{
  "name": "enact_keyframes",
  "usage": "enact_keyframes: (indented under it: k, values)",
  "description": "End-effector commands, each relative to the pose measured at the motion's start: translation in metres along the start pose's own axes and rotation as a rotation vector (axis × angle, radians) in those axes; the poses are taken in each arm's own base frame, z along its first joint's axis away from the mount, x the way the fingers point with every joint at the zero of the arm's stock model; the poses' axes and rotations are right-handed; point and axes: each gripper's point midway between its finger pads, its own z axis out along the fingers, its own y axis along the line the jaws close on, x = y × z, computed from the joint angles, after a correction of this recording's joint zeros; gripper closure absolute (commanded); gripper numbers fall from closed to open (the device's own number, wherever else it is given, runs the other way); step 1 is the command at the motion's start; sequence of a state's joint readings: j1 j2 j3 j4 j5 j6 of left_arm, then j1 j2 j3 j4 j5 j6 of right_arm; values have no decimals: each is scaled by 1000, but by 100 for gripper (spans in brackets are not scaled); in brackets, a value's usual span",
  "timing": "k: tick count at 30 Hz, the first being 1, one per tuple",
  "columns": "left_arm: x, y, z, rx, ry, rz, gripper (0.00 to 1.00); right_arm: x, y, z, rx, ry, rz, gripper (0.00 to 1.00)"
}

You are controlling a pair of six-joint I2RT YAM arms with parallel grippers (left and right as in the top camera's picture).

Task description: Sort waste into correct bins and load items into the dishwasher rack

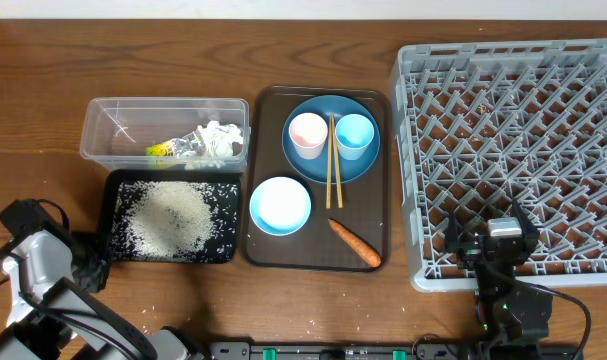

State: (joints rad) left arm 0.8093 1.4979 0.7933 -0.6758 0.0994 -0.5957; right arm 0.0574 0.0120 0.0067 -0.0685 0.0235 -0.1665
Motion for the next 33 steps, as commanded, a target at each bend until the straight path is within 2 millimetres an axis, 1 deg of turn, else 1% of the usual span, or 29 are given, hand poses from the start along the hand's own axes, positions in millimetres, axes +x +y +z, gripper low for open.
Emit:
enact_keyframes:
  k: [1, 4, 6, 8, 10, 13, 14, 16, 17, 18, 23, 24, 26, 29, 31, 33]
  values:
    - [-1, -4, -3, 24, 6, 86, 94, 2, -6, 0, 28, 6, -2, 1]
    - [-13, -4, -18, 0, -48, 174, 94, 2, -6, 0, 28, 6, -2, 1]
    - [-26, -1, -37, -40, -116, 195, 94, 2, -6, 0, 28, 6, -2, 1]
    - [-34, -4, -53, -32, -156, 198, 94, 2, -6, 0, 28, 6, -2, 1]
    - [-37, -15, -72, 20, -188, 205, 94, 2, -6, 0, 28, 6, -2, 1]
    - [-28, -42, -95, 154, -201, 245, 94, 2, -6, 0, 28, 6, -2, 1]
    - [-22, -53, -100, 206, -197, 267, 94, 2, -6, 0, 28, 6, -2, 1]
    - [-3, -75, -110, 305, -169, 325, 94, 2, -6, 0, 28, 6, -2, 1]
    - [5, -83, -112, 333, -155, 353, 94, 2, -6, 0, 28, 6, -2, 1]
    - [18, -93, -115, 361, -139, 400, 94, 2, -6, 0, 28, 6, -2, 1]
    - [73, -131, -119, 421, -106, 617, 94, 2, -6, 0, 28, 6, -2, 1]
    - [88, -143, -122, 457, -101, 679, 94, 2, -6, 0, 28, 6, -2, 1]
    - [116, -166, -129, 525, -108, 785, 94, 2, -6, 0, 28, 6, -2, 1]
    - [149, -194, -140, 625, -149, 950, 93, 2, -6, 0, 28, 6, -2, 1]
    - [168, -208, -147, 682, -164, 1014, 89, 2, -6, 0, 28, 6, -2, 1]
    - [185, -221, -152, 734, -174, 1060, 89, 2, -6, 0, 28, 6, -2, 1]
